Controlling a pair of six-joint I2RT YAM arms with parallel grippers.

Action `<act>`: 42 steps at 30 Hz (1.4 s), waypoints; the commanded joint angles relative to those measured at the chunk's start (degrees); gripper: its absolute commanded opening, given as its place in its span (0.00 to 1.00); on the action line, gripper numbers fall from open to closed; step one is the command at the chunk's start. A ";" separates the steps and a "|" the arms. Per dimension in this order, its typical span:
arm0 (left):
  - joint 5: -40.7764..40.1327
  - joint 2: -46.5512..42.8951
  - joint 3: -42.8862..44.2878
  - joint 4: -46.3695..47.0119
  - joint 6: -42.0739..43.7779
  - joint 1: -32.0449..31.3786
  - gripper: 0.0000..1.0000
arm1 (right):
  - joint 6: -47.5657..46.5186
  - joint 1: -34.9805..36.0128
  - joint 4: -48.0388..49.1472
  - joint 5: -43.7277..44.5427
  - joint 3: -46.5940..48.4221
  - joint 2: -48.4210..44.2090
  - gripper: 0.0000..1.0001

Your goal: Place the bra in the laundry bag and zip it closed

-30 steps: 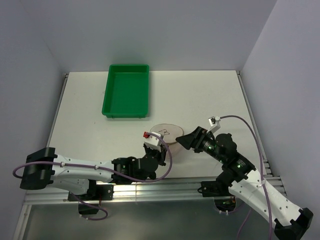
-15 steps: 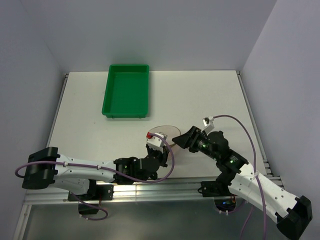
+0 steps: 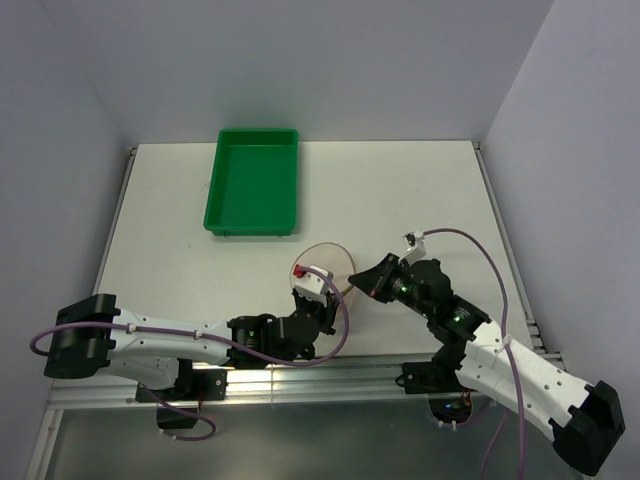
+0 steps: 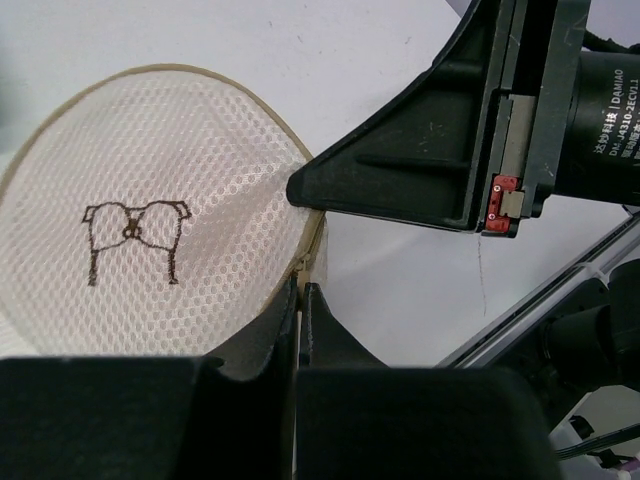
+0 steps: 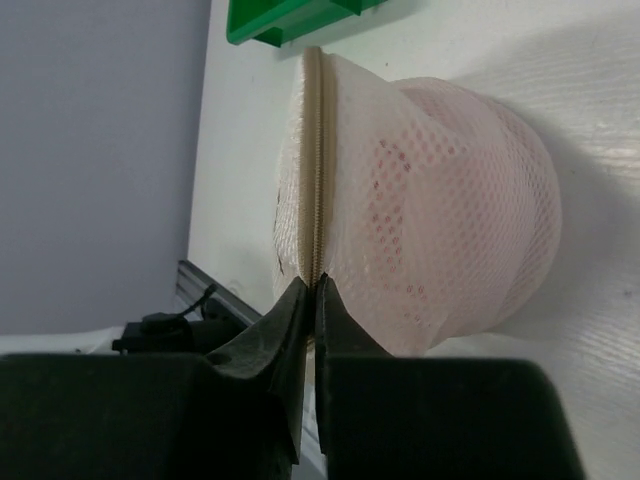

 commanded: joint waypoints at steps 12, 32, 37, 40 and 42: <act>-6.34 -13.48 -6.68 -13.81 -6.53 -0.27 0.00 | -3.10 -3.37 7.31 1.14 3.39 2.90 0.00; -16.72 -22.01 -3.72 -29.91 -13.67 -0.27 0.04 | -7.84 -12.35 13.29 -12.23 4.80 11.07 0.00; -15.06 -23.23 -0.90 -29.38 -10.24 -0.27 0.47 | -10.39 -12.44 8.03 -9.07 6.38 10.73 0.70; -13.47 -25.52 -0.72 -29.81 -10.14 -0.27 0.64 | -12.67 -12.35 3.89 -6.08 8.13 7.13 0.98; -12.86 -27.71 -0.37 -31.04 -10.93 -0.27 0.70 | -13.82 -12.35 0.48 -4.33 8.93 3.28 1.00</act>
